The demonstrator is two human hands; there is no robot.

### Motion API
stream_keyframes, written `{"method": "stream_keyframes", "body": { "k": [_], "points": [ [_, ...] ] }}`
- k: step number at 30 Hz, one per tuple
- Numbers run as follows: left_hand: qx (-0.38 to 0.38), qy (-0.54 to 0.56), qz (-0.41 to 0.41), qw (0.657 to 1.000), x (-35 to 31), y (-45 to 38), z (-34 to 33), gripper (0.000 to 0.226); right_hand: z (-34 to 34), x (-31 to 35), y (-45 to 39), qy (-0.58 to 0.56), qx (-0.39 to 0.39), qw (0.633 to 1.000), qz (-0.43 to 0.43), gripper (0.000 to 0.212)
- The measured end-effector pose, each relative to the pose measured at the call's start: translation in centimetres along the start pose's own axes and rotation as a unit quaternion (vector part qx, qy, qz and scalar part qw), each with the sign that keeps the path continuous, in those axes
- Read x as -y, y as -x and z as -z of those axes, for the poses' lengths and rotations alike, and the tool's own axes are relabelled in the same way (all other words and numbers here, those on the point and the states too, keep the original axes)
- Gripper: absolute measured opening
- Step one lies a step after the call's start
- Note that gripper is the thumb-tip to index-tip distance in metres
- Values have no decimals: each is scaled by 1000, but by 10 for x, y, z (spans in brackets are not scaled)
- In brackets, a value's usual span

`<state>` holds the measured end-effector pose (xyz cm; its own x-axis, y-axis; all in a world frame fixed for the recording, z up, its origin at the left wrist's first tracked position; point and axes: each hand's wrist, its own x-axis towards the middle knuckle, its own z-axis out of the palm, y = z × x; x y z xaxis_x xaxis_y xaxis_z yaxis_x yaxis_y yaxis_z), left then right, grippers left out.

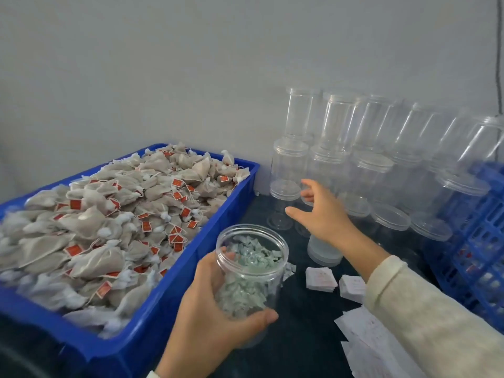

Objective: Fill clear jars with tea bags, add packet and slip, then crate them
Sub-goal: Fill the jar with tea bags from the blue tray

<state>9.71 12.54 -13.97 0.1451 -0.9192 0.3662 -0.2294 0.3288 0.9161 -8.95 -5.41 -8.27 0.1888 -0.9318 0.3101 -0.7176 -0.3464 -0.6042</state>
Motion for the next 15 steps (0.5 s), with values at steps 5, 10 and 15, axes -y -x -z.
{"method": "stream_keyframes", "body": {
  "k": [5,10,15],
  "points": [
    [-71,-132,-39,988,-14,6,37,87,-35,63,-7,-33,72,993,82,66],
    [-94,-173,-43,980,-23,-3,58,78,-86,107,-26,-1,161,981,109,61],
    [-92,-81,13,992,-7,-21,67,83,-124,127,-50,36,212,969,124,44]
  ]
}}
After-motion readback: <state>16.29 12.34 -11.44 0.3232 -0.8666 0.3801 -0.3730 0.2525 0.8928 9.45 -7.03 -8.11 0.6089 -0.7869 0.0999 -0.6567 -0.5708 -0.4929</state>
